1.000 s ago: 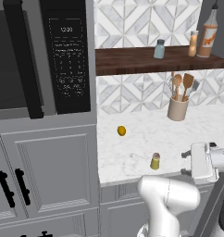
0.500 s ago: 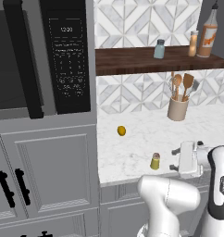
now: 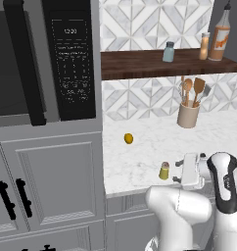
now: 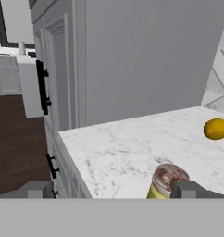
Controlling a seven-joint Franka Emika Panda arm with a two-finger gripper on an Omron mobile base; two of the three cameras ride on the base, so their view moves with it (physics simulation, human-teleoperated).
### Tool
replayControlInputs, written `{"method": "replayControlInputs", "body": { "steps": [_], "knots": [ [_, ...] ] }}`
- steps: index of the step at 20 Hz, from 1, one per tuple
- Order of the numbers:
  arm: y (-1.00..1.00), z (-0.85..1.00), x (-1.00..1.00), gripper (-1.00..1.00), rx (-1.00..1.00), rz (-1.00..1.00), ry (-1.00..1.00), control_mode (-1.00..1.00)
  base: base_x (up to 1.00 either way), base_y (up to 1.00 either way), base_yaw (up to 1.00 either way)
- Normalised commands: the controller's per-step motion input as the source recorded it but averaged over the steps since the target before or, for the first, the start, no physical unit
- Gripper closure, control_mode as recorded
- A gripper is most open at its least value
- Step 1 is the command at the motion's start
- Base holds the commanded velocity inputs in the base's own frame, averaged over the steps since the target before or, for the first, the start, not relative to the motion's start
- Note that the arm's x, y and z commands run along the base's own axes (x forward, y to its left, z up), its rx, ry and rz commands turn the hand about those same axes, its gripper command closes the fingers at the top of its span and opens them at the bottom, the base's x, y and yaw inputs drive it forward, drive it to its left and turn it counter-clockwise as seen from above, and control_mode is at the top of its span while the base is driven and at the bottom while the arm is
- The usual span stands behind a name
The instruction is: Put the shaker and condiment bottle from the counter next to their counterparts in the cabinet.
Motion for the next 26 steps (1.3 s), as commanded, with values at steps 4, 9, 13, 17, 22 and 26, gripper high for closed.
{"method": "replayControlInputs", "body": {
  "steps": [4, 9, 13, 17, 22, 26],
  "knots": [
    [-0.13, -0.25, 0.27, -1.0, 0.0, 0.04, 0.0, -1.0, 0.0, 0.0, 0.0],
    [0.0, -0.11, 0.2, -1.0, 0.0, 0.0, 0.0, -1.0, 0.0, 0.0, 0.0],
    [0.0, -0.18, 0.3, -1.0, 0.0, 0.0, 0.0, -1.0, 0.0, 0.0, 0.0],
    [0.0, -0.21, 0.18, -1.0, 0.0, 0.0, 0.0, -1.0, 0.0, 0.0, 0.0],
    [0.0, -0.11, 0.05, -1.0, 0.01, 0.0, 0.0, -1.0, 0.0, 0.0, 0.0],
    [0.0, -0.08, 0.1, -1.0, 0.0, 0.0, 0.0, -1.0, 0.0, 0.0, 0.0]
  ]
}}
